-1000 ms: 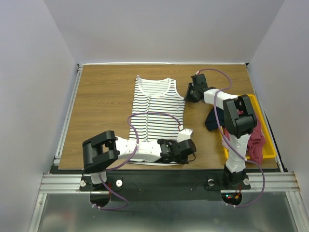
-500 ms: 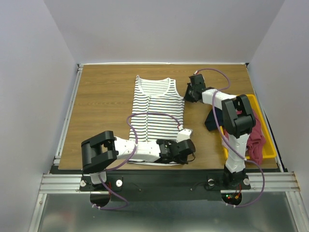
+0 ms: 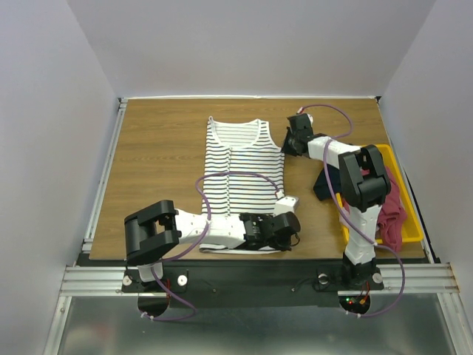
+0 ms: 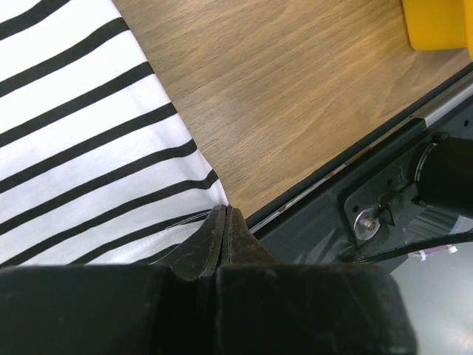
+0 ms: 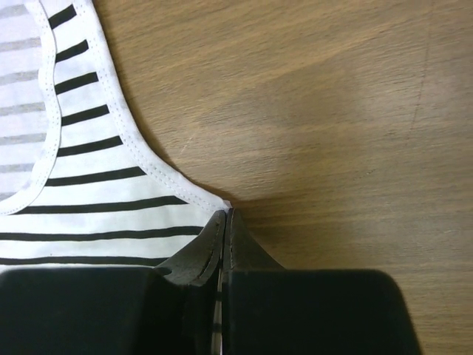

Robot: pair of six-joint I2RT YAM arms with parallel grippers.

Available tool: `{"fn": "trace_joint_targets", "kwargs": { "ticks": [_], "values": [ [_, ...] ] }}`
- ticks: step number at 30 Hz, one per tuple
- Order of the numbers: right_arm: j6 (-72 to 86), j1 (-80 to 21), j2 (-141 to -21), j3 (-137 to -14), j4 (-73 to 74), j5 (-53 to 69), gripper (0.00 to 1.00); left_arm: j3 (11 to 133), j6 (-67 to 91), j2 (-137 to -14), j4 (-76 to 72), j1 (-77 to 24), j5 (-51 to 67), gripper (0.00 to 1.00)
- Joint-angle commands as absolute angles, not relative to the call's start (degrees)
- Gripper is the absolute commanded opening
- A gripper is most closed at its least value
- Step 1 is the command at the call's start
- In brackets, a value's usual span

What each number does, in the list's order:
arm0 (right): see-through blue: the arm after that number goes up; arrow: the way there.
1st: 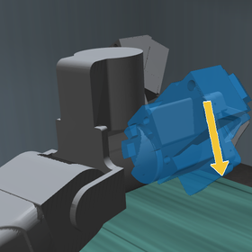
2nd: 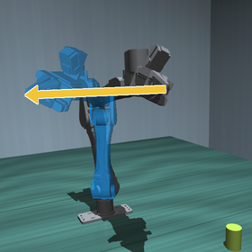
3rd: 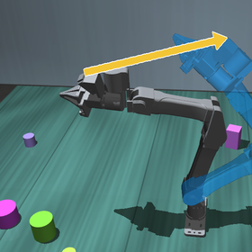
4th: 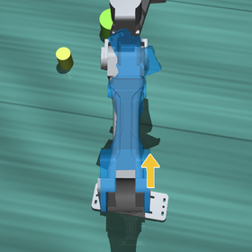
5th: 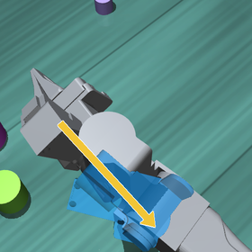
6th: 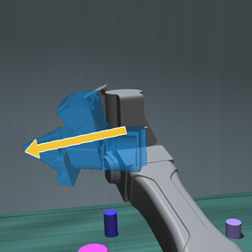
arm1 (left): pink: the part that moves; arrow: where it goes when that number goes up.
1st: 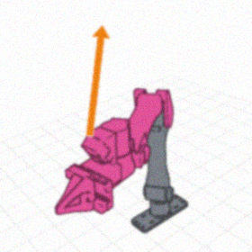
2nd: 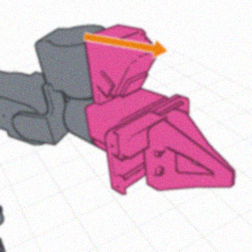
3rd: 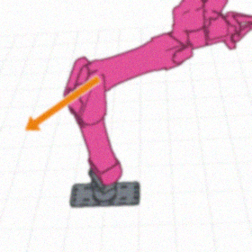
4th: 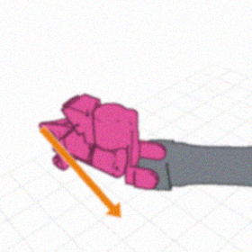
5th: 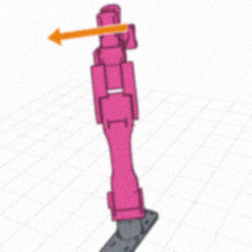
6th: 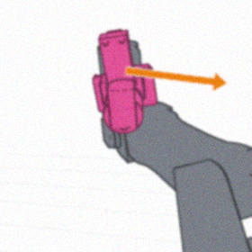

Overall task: Fold and stack the tank tops
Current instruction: Fold the tank top

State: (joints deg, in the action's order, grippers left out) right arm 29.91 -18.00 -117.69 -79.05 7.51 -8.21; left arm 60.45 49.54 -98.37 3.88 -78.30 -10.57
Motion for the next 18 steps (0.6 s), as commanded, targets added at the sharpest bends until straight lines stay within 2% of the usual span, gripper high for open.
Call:
{"fn": "trace_joint_targets", "kwargs": {
  "ticks": [1, 18],
  "values": [
    [28.21, -17.67, -114.61, -80.15, 7.91, -12.48, 0.0, 61.61, 48.34, -96.94, 1.76, -78.93, -9.32, 0.0],
    [31.46, -19.6, -115.05, -85.77, 10.37, -9.14, 0.0, 45.72, 56.86, -83.68, -1.41, -76.99, -14.41, 0.0]
  ]
}}
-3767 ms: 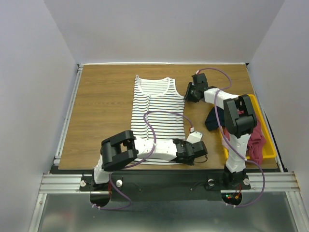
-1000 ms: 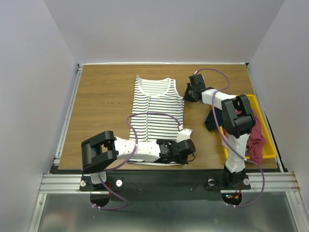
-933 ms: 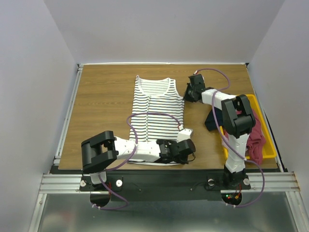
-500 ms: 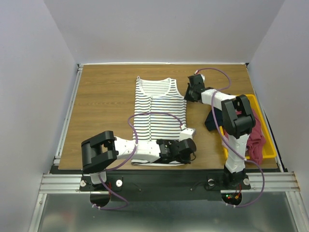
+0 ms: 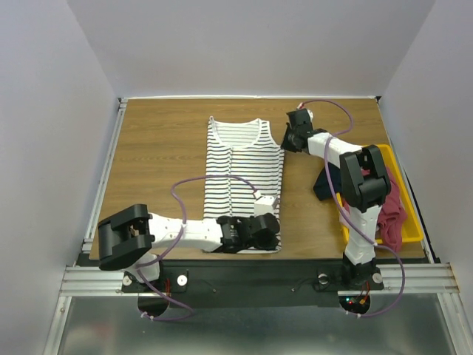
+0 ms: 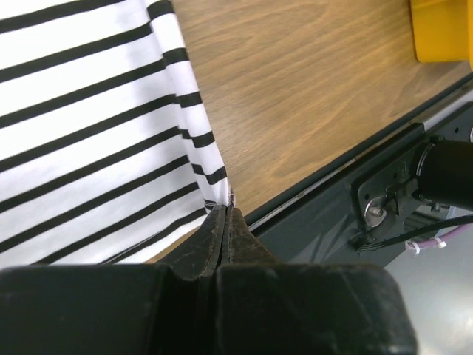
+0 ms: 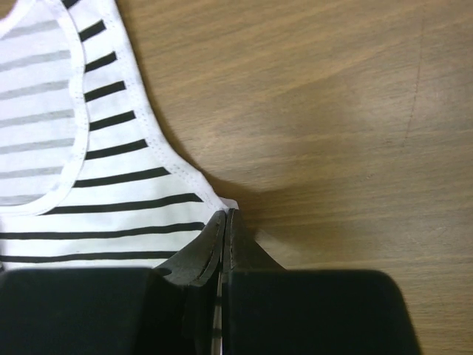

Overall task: Fold and stack the tank tops
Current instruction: Fold the tank top

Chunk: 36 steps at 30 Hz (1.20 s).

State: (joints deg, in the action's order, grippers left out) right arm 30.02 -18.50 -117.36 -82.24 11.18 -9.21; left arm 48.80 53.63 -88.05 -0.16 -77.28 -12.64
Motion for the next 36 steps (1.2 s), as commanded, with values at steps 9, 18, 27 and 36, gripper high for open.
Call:
{"fn": "trace_joint_targets", "kwargs": {
  "ticks": [9, 18, 27, 36],
  "values": [
    [34.1, -21.88, -117.68, -89.47, 10.99, -8.61, 0.0, 38.94, 61.43, -79.02, -1.23, -75.94, -15.2, 0.0],
    [35.51, -25.31, -120.84, -94.83, 11.69, -9.14, 0.0, 35.34, 65.03, -75.76, -0.09, -75.85, -16.08, 0.0],
    [36.47, -27.68, -123.92, -98.52, 12.13, -9.58, 0.0, 33.14, 68.02, -73.48, 2.81, -75.85, -16.87, 0.0],
    [36.91, -29.18, -125.59, -101.16, 12.22, -10.2, 0.0, 33.92, 71.72, -72.42, 9.48, -75.76, -19.51, 0.0]
  ]
}}
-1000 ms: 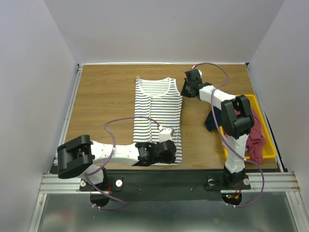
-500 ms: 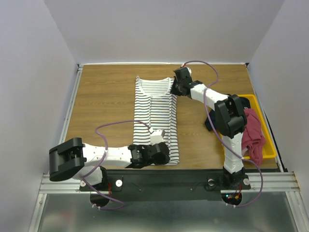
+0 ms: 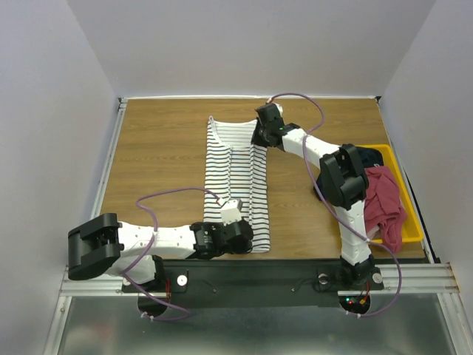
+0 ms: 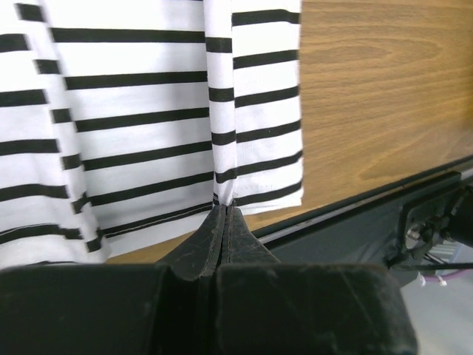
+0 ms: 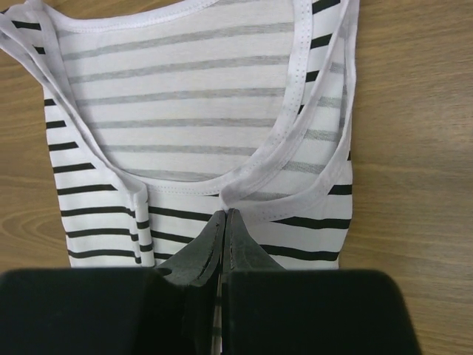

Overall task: Fold and stack the tank tops
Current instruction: Fold the tank top

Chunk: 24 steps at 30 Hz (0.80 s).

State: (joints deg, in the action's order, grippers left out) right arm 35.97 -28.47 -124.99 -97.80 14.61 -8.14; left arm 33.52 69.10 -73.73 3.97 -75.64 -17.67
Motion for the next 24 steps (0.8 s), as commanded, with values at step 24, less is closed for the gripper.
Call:
{"fn": "trace_joint_targets", "kwargs": {
  "ticks": [24],
  "values": [
    [37.09, -31.9, -128.67, -106.26, 12.39, -10.55, 0.0, 35.51, 76.38, -68.73, 17.49, -76.38, -21.18, 0.0]
  ]
}}
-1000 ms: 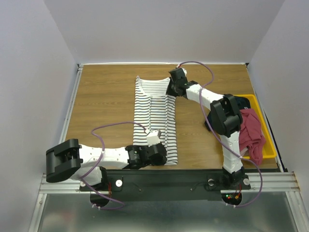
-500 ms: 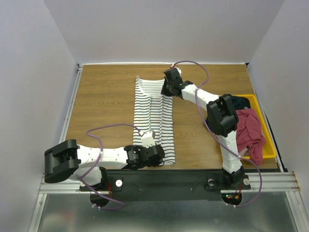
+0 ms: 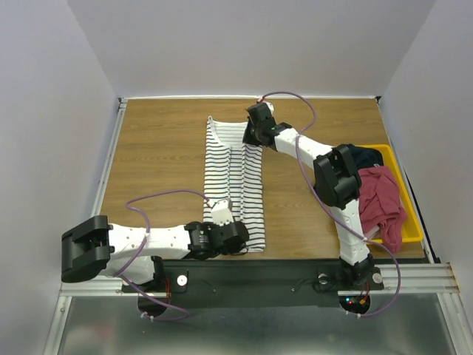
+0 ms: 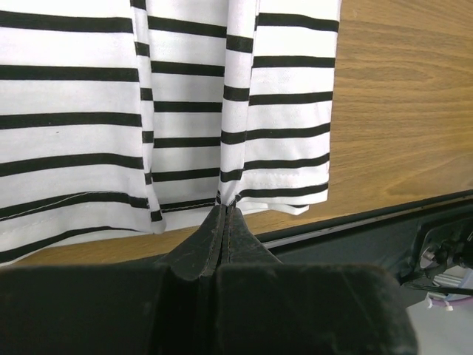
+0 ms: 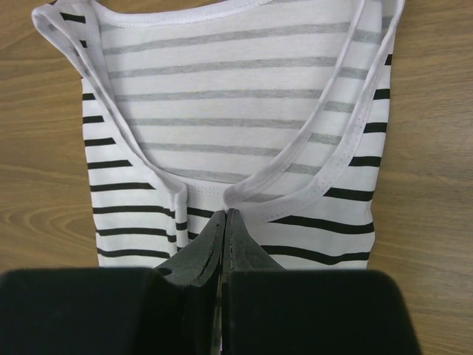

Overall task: Fold and stack the tank tops
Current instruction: Fold the tank top

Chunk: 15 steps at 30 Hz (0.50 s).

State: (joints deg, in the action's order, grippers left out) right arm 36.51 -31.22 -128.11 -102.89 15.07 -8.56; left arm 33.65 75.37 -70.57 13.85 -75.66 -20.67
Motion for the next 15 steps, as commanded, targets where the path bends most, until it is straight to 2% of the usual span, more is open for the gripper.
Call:
{"fn": "trace_joint_targets", "kwargs": {
  "ticks": [1, 15],
  "values": [
    [37.18, -31.99, -128.76, -106.61, 12.48, -10.46, 0.0, 35.42, 76.38, -68.73, 17.75, -76.38, -21.27, 0.0],
    [37.18, -32.96, -131.83, -109.86, 13.36, -10.37, 0.0, 35.77, 76.9, -67.06, 20.48, -76.55, -21.8, 0.0]
  ]
}}
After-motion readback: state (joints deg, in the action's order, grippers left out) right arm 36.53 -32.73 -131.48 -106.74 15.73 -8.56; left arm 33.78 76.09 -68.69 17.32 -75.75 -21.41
